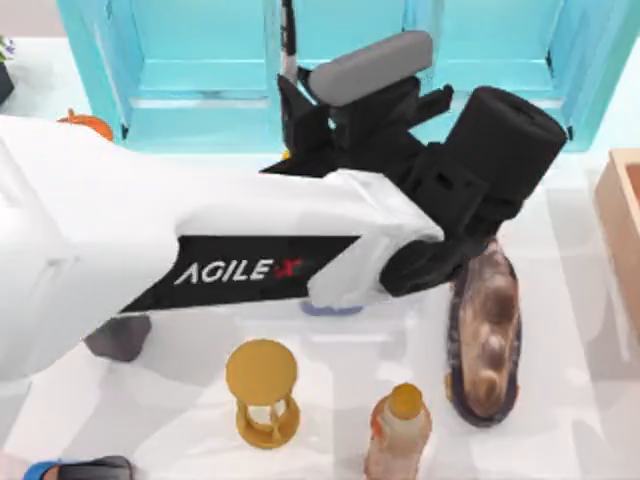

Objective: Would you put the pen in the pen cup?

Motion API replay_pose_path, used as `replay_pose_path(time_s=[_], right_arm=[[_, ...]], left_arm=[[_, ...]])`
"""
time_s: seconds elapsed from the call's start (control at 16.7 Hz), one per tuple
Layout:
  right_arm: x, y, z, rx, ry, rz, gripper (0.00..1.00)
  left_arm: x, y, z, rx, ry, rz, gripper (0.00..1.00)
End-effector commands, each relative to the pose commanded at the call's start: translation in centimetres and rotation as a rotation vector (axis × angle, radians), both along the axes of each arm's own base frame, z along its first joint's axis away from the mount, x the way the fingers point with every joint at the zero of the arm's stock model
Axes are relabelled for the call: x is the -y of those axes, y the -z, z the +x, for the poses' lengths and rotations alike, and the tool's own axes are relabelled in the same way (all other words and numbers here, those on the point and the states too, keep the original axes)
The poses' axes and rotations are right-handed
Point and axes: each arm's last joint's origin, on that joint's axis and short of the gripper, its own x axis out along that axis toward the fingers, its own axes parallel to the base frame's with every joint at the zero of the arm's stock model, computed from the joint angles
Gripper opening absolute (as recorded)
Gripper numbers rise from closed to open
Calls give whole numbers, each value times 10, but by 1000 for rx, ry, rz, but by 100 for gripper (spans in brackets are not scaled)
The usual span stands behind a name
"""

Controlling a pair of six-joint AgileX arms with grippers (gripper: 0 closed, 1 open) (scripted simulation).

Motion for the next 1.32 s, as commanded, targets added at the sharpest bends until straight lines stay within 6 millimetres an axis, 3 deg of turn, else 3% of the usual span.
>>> replay_pose_path(time_s=[0.24,0.48,0.54,1.32], right_arm=[[0,0,0,0,0,0,100],[0,0,0,0,0,0,100],[0,0,0,0,0,0,100],[0,0,0,0,0,0,100]], left_arm=[[36,12,-40,69,0,4,0],[38,13,-42,73,0,4,0],[56,31,-26,103,92,-152,0],[36,15,-39,73,0,4,0]])
